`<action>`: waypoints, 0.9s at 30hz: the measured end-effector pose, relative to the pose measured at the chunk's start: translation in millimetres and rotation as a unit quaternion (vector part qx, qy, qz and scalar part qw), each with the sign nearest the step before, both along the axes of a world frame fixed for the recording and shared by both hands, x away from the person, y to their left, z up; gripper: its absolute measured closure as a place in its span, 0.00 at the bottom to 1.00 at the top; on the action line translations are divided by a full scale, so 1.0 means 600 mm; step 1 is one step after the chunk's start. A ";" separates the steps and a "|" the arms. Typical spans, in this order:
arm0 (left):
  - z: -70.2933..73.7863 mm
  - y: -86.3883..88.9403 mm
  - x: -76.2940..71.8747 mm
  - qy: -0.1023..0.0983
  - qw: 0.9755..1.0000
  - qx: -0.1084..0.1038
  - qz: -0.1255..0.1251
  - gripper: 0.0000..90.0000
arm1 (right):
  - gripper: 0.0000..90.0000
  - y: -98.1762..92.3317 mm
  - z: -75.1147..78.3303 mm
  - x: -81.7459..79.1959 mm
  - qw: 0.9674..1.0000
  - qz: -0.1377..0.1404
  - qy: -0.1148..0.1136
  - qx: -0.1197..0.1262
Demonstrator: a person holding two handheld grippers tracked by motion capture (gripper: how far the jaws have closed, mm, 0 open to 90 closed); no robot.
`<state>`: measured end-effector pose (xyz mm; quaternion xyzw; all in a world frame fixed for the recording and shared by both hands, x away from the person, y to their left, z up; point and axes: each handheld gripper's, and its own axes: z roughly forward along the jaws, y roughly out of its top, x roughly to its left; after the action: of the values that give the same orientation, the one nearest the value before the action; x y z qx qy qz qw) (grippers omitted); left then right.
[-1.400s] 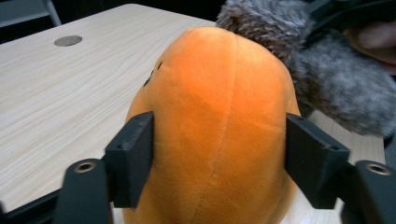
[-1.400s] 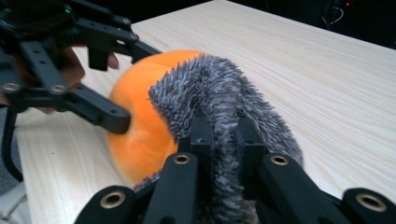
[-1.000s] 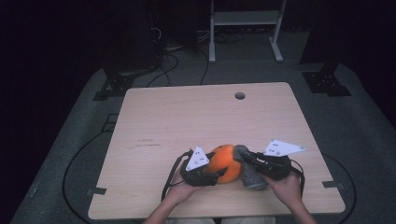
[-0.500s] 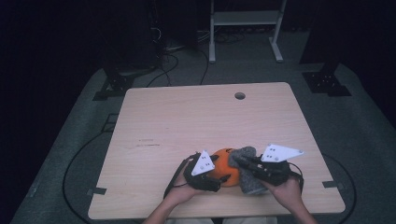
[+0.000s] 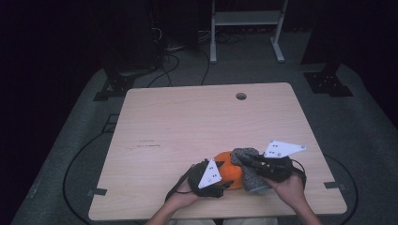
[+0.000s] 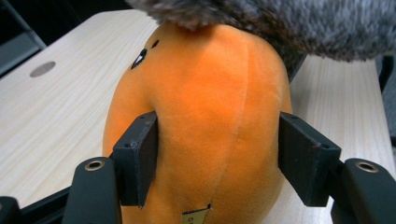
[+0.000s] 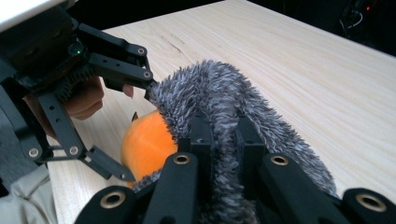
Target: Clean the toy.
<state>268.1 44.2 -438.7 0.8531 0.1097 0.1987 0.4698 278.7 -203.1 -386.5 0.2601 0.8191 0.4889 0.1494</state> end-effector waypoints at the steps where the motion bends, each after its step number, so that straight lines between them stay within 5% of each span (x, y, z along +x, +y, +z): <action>1: 0.000 0.002 0.002 0.001 1.000 -0.003 0.001 0.38 | 0.90 -0.001 -0.001 0.004 1.000 0.000 0.001 0.002; 7: 0.000 -0.004 -0.002 -0.007 1.000 0.003 -0.006 0.39 | 0.90 -0.037 -0.023 0.031 0.998 -0.050 0.046 0.019; 11: -0.001 -0.008 -0.007 -0.022 1.000 0.018 -0.013 0.37 | 0.90 -0.025 -0.006 0.016 0.999 -0.014 0.029 0.031; 13: -0.001 -0.007 -0.008 -0.027 0.999 0.023 -0.015 0.37 | 0.90 -0.014 -0.002 0.013 1.000 -0.005 0.020 0.016; 15: -0.002 -0.005 -0.009 -0.028 0.999 0.022 -0.014 0.37 | 0.90 -0.015 -0.010 0.021 0.999 -0.004 0.030 0.023; 22: -0.003 0.007 0.009 0.011 1.000 -0.019 -0.005 0.37 | 0.90 -0.059 -0.048 0.043 0.993 -0.051 0.087 0.060; 27: -0.004 0.026 0.021 0.040 0.998 -0.043 0.007 0.36 | 0.90 -0.050 -0.034 0.031 0.993 -0.034 0.070 0.087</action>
<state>280.7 60.1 -441.0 0.8388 0.1425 0.1627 0.4996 297.4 -233.4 -406.8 0.3336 0.7725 0.5335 0.0857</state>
